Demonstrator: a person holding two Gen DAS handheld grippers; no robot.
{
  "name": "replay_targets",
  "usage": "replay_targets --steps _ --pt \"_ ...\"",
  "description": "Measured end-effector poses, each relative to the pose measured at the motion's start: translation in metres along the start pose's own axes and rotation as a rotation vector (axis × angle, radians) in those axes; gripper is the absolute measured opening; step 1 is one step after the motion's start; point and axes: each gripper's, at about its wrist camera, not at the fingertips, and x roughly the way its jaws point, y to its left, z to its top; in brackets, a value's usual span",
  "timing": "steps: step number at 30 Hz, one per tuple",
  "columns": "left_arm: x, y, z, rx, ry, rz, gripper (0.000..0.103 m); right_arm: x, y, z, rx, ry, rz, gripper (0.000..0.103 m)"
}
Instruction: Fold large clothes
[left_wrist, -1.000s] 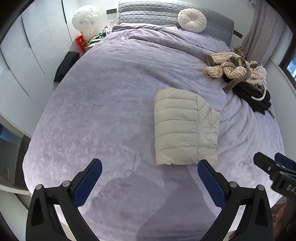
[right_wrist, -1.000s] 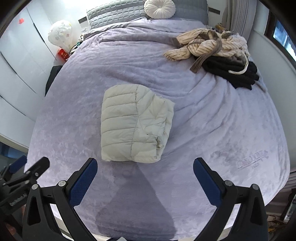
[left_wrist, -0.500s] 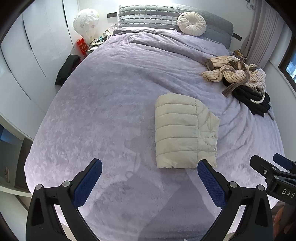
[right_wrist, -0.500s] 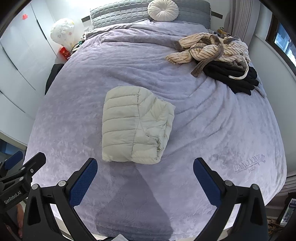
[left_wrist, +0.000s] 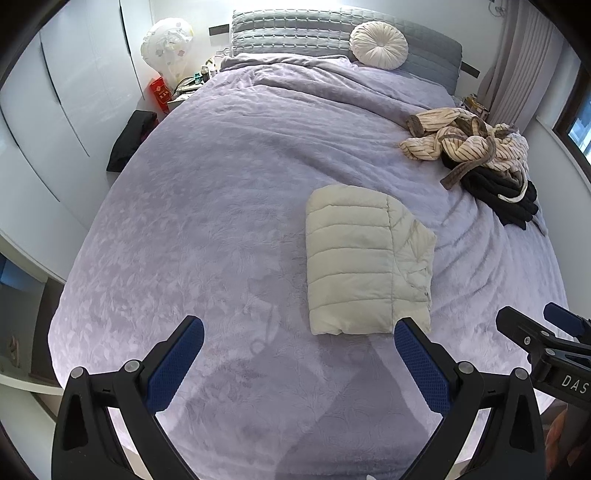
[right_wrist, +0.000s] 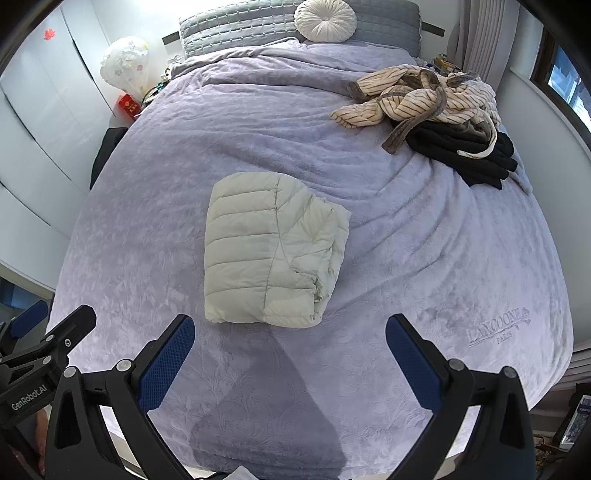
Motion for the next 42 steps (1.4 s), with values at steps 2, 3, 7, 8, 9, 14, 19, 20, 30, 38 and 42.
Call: replay_targets --steps 2,3,7,8,9,14,19,20,30,38,42 --pt "0.0007 -0.0004 0.0005 0.006 0.000 -0.002 0.103 -0.0007 0.0012 0.0003 0.003 0.000 0.002 0.103" --pt "0.0009 -0.0008 0.0011 0.010 -0.001 -0.002 0.103 -0.0009 0.0015 0.0000 0.003 0.000 0.001 0.103" --pt "0.0010 -0.0012 0.0016 0.010 0.000 -0.002 0.103 -0.0006 0.0005 0.0000 0.003 0.000 0.001 0.103" --pt "0.0011 -0.0012 0.0018 0.012 -0.001 -0.001 0.103 -0.0005 0.0005 -0.0004 0.004 0.000 0.001 0.103" --pt "0.0010 -0.0012 0.0018 0.013 0.000 -0.002 0.103 -0.0006 0.0006 -0.0001 0.005 0.000 0.001 0.103" --pt "0.0005 -0.0017 0.0014 0.010 -0.001 -0.002 0.103 -0.0005 -0.0002 0.0000 0.001 0.000 0.002 0.103" --pt "0.0005 -0.0017 0.0014 0.011 -0.001 -0.002 0.103 -0.0007 -0.0002 -0.0001 0.001 0.000 0.002 0.103" --pt "0.0005 -0.0018 0.0014 0.010 -0.001 -0.001 0.103 -0.0007 0.0000 -0.0007 0.003 0.000 0.001 0.103" --pt "0.0007 -0.0012 0.0019 0.012 -0.001 -0.002 0.103 -0.0007 0.0001 -0.0015 0.002 0.000 0.001 0.103" --pt "0.0005 -0.0022 0.0009 0.010 0.001 -0.002 0.103 -0.0011 0.0013 -0.0023 0.004 0.001 0.002 0.103" --pt "0.0010 -0.0015 0.0017 0.012 0.001 -0.004 0.103 -0.0009 0.0011 -0.0025 0.005 0.001 0.002 0.103"
